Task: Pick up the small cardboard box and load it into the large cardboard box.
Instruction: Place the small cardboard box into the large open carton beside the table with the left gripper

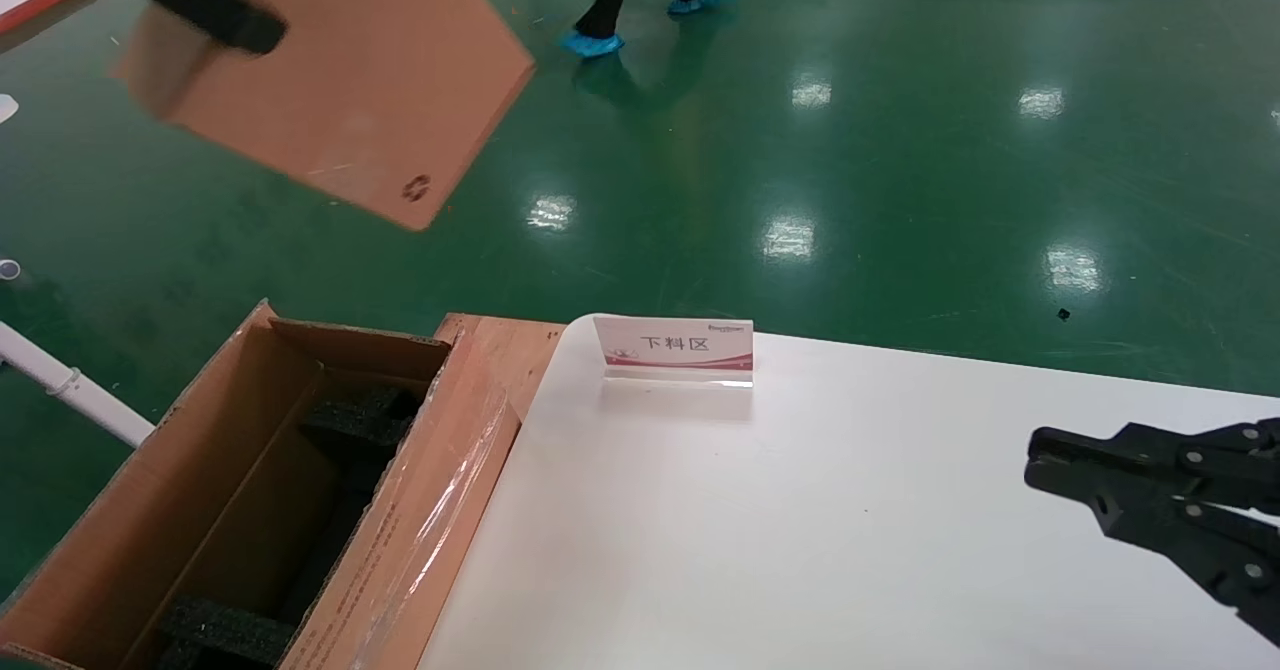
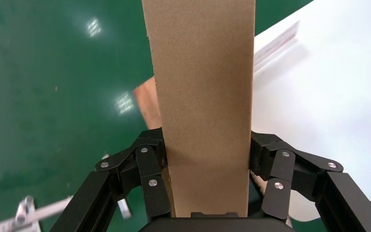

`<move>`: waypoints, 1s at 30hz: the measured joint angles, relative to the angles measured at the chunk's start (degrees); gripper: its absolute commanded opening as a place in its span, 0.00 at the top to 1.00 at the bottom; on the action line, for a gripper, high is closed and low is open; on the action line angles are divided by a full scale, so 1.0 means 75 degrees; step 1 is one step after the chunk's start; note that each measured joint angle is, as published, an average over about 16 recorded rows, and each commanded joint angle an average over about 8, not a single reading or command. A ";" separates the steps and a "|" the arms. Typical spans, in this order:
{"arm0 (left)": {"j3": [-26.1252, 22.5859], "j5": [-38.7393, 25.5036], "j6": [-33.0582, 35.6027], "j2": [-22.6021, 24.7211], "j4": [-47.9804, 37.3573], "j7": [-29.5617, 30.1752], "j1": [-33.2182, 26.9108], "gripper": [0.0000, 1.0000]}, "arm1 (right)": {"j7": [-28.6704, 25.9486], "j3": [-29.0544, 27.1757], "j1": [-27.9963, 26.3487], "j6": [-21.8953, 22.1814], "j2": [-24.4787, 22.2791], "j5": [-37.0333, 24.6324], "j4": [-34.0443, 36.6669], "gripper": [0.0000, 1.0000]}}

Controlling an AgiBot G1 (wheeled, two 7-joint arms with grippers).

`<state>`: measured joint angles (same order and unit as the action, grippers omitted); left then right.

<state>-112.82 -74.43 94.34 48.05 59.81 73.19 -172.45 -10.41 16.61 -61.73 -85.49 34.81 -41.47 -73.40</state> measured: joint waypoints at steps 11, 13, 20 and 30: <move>-0.1293 -0.0539 0.0105 -0.0669 0.0156 0.0348 -0.0160 1.00 | 0.0003 0.0005 -0.0001 0.0002 -0.0002 0.0004 0.0000 0.00; -0.1687 -0.0526 0.0115 -0.0746 0.0168 0.0438 -0.0152 1.00 | 0.0003 0.0006 -0.0001 0.0003 -0.0003 0.0004 0.0000 0.00; -0.3399 0.0131 0.0117 -0.0770 0.0029 0.0609 -0.0151 1.00 | 0.0005 0.0009 -0.0002 0.0004 -0.0004 0.0006 0.0000 0.00; -0.5486 0.1576 0.0030 -0.0522 -0.0609 0.0125 -0.0204 1.00 | 0.0007 0.0014 -0.0003 0.0006 -0.0006 0.0010 0.0000 0.00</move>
<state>-153.97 -62.60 94.57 44.14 55.24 74.13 -173.98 -10.36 16.72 -61.76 -85.44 34.77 -41.40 -73.40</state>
